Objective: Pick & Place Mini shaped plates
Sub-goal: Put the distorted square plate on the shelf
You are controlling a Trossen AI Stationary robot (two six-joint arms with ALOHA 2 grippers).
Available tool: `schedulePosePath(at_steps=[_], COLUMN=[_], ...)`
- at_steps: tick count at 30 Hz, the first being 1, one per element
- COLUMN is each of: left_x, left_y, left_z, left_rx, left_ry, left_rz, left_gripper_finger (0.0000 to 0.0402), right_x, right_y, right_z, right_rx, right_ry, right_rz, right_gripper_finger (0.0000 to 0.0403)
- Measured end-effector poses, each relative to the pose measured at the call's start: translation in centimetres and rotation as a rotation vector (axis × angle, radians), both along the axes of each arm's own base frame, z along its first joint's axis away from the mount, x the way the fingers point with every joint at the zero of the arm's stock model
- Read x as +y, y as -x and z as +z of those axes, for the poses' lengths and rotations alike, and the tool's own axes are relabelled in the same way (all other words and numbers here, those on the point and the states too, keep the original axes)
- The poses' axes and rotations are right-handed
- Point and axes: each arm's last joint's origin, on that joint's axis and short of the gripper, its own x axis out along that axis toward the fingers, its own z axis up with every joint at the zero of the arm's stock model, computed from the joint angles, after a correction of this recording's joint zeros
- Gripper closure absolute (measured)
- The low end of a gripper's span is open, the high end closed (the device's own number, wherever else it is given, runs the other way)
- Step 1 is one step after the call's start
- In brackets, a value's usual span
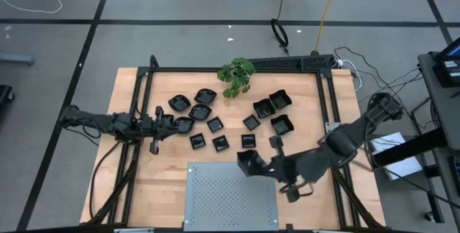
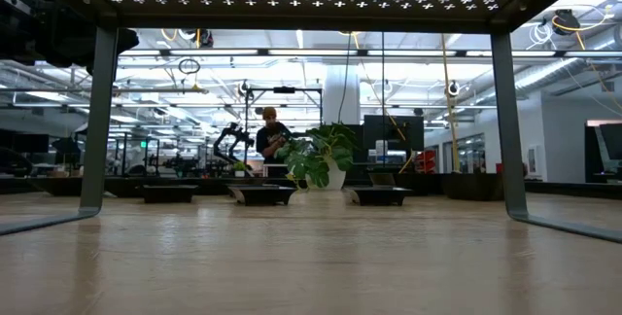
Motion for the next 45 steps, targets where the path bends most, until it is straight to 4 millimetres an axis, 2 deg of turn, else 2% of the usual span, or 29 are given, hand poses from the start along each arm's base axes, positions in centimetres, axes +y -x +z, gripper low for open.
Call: schedulePosePath(at_steps=[7, 12, 36, 45], left_x=[0.0, 0.0, 0.0, 0.0], left_y=[0.0, 0.0, 0.0, 0.0], left_z=[0.0, 0.0, 0.0, 0.0], left_rx=[0.000, 0.000, 0.000, 0.000], left_ry=[0.000, 0.000, 0.000, 0.000], left_rz=[0.000, 0.000, 0.000, 0.000], left_gripper_finger=[0.0366, 0.0366, 0.0366, 0.0366], right_x=[1.8, 2.1, 2.3, 2.3], right_y=[-0.6, -0.6, -0.5, -0.5], right_z=[-3.0, -4.7, -5.9, -5.9], right_rx=[0.208, 0.348, 0.435, 0.435], right_ry=[-0.052, -0.076, -0.048, -0.057], right_rz=[-0.048, -0.114, -0.160, -0.169], right_gripper_finger=[0.0403, 0.0403, 0.0402, 0.0372])
